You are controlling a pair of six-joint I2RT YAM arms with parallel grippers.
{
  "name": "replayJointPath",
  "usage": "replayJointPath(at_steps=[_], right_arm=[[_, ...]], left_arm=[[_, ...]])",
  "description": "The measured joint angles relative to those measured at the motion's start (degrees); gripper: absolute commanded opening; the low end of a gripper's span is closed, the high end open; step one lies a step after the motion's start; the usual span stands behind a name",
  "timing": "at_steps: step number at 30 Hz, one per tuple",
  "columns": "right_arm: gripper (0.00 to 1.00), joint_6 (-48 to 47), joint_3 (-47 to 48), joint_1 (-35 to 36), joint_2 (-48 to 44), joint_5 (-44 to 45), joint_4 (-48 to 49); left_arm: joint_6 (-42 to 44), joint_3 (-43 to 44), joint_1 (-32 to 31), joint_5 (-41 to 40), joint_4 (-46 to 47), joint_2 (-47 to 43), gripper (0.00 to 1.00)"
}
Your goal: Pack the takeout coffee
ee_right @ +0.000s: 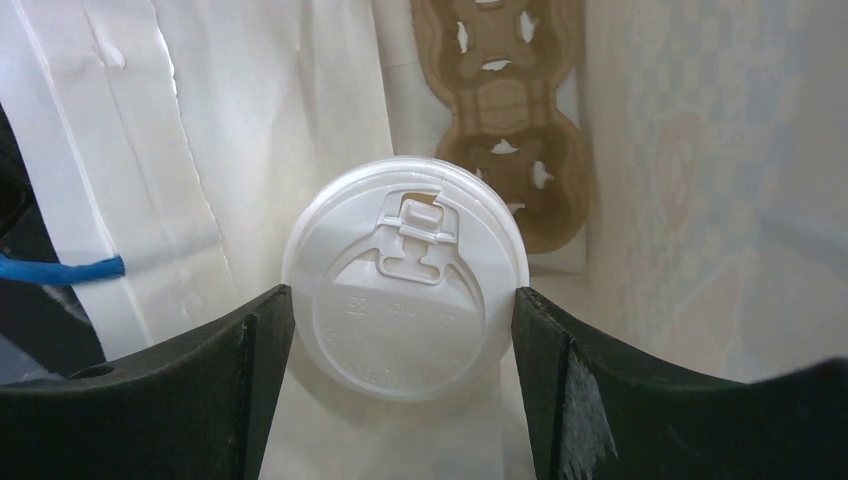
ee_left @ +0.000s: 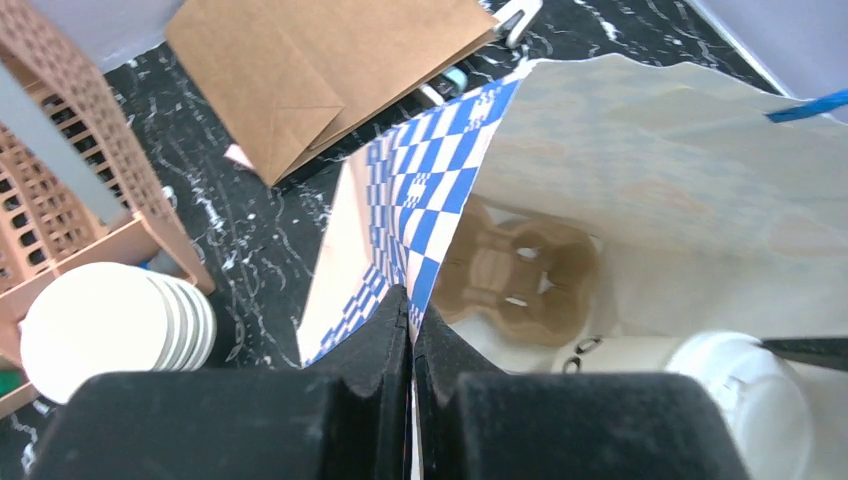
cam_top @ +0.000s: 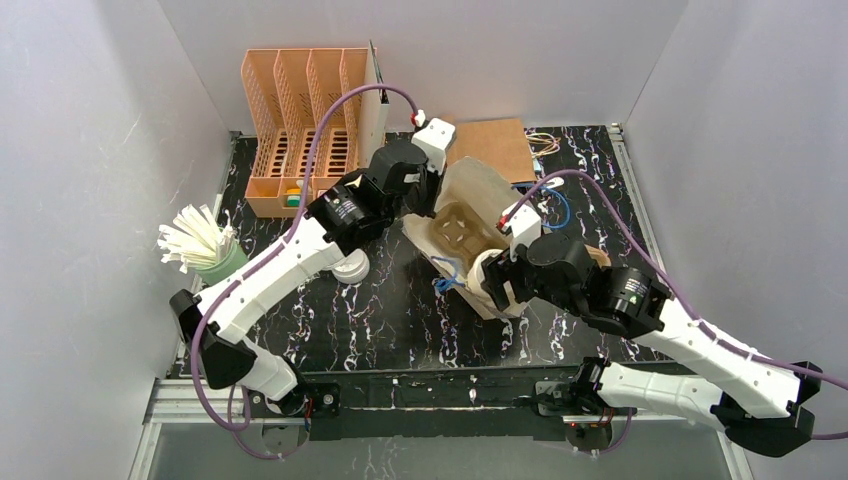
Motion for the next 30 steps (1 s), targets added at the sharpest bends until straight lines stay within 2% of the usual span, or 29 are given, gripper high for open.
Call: replayJointPath(at_steps=[7,11,17,25,30], right_arm=[[0.31,-3.69,-4.79,0.00,-2.86,6.47,6.54],[0.29,-6.56,-5.18,0.00,-0.68,8.24,11.72],[0.26,-9.16,-5.60,0.00,3.72,9.25,16.92],[0.23,-9.57,-9.16,-0.26,3.61,9.55,18.91],[0.23,-10.88,-10.32,-3.96,4.61,8.13,20.94]], left_arm=[[0.81,-2.45,-1.75,4.22,1.70,-0.20,0.00],[0.79,-2.95,-2.38,5.49,1.60,-0.07,0.00],[0.15,-2.95,-2.62,6.16,1.77,0.28,0.00],[-0.90,-4.52,-2.62,7.61,2.99,0.50,0.00],[-0.74,-4.92,-2.62,8.87,3.04,0.57,0.00]])
